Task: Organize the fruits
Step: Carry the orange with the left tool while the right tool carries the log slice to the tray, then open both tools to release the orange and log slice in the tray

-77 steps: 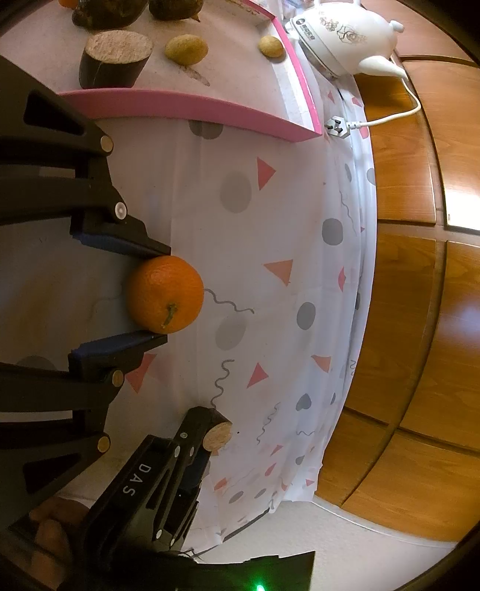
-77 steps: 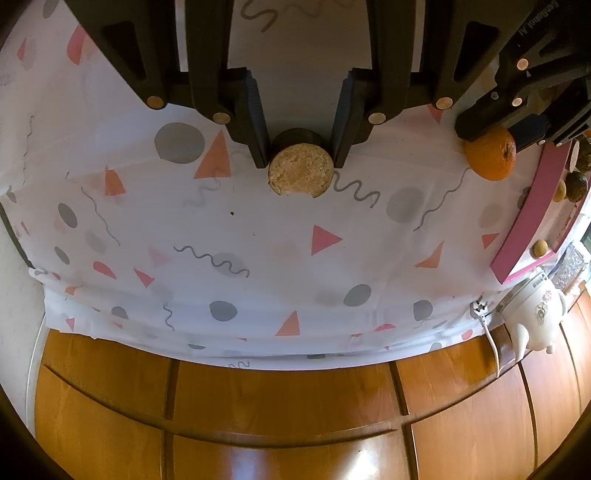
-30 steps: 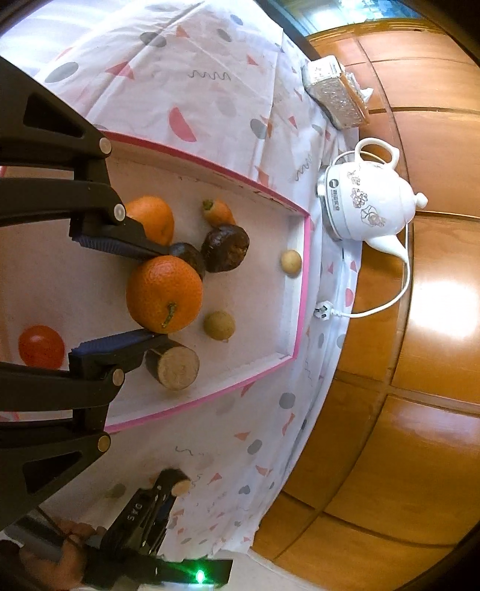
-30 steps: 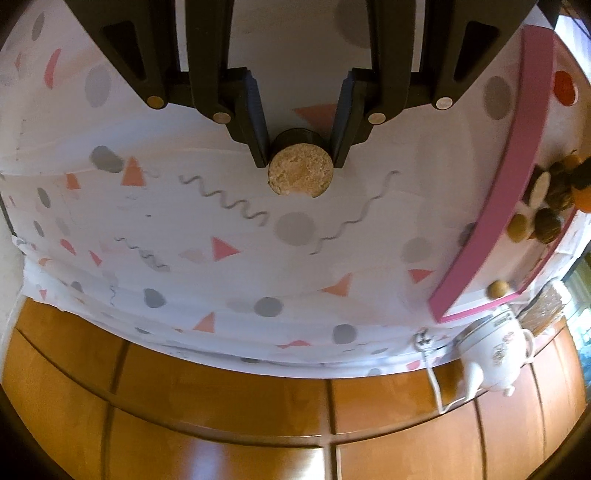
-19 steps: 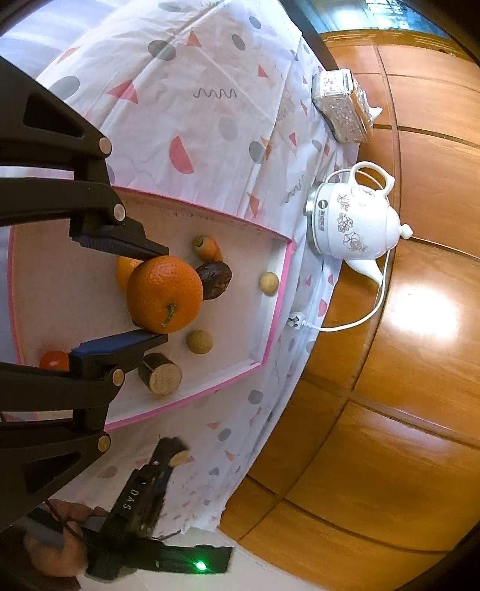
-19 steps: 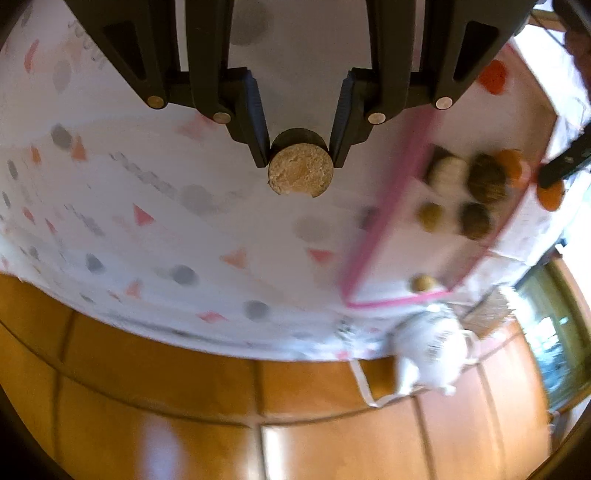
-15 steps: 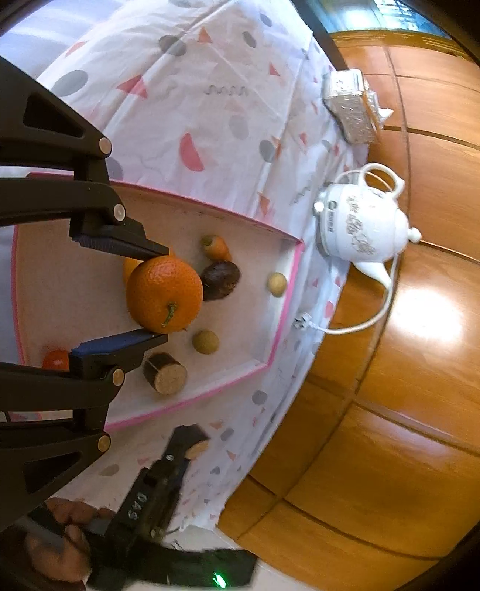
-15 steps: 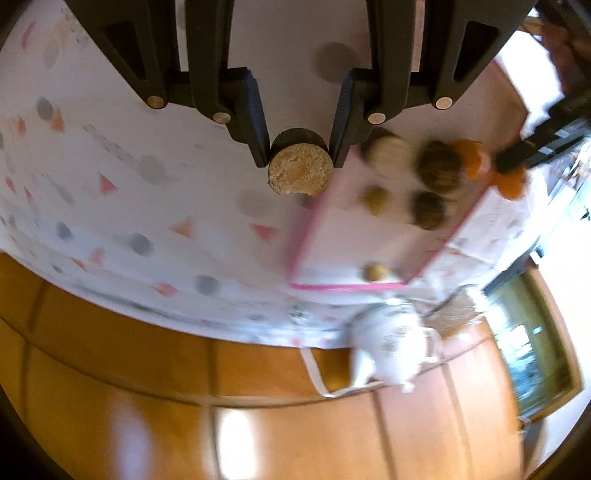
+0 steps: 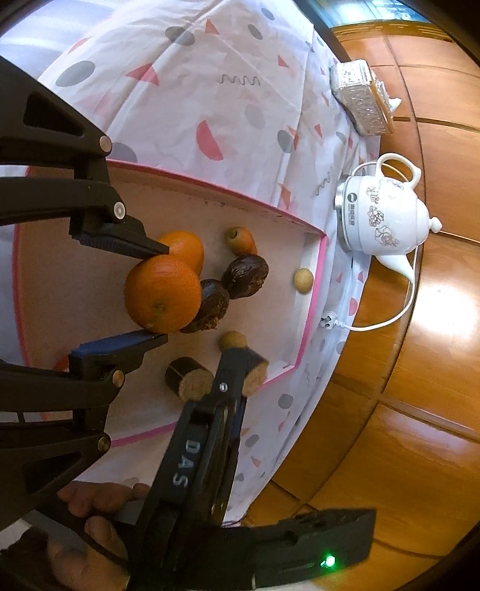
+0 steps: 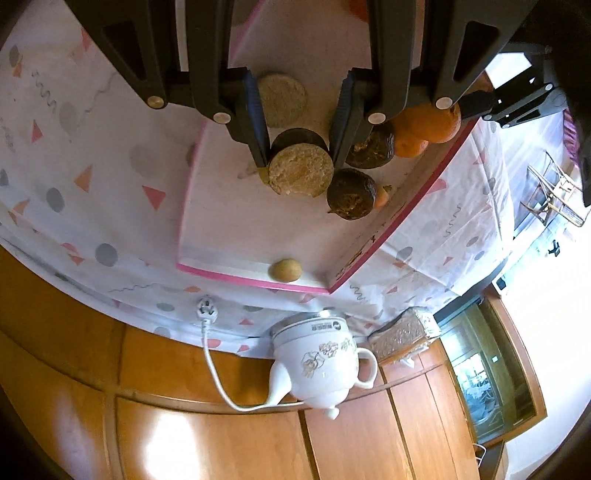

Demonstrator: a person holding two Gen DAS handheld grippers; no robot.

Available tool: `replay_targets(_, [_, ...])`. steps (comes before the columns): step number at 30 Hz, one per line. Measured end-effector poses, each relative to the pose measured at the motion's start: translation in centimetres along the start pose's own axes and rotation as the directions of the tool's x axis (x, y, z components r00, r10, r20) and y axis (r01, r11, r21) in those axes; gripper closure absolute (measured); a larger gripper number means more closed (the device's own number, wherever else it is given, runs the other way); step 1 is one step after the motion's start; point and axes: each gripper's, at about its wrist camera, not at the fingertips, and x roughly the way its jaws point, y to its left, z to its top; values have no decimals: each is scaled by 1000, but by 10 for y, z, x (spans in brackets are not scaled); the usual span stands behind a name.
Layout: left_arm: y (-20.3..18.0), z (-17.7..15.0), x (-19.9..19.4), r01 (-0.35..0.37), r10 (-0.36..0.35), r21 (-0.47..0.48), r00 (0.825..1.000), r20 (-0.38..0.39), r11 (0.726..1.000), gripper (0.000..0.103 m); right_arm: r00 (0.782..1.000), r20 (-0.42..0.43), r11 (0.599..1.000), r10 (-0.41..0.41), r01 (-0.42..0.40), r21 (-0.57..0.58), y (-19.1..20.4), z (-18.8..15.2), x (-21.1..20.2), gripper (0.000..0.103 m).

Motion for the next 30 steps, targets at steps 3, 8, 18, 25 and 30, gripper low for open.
replay_targets(3, [-3, 5, 2, -5, 5, 21, 1000, 21, 1000, 51, 999, -32, 999, 39, -39, 5, 1, 3, 11, 69])
replay_targets(8, [-4, 13, 5, -26, 24, 25, 998, 51, 999, 45, 999, -42, 999, 27, -25, 37, -5, 2, 16, 69])
replay_targets(18, [0, 6, -15, -101, 97, 24, 987, 131, 995, 45, 999, -19, 999, 34, -33, 22, -3, -6, -2, 69])
replay_targets(25, [2, 11, -3, -162, 161, 0, 982, 98, 987, 45, 1000, -22, 1000, -13, 13, -3, -4, -4, 4, 72])
replay_targets(30, [0, 18, -15, -168, 167, -1, 977, 136, 986, 43, 1000, -19, 1000, -20, 20, 14, -7, -4, 4, 72])
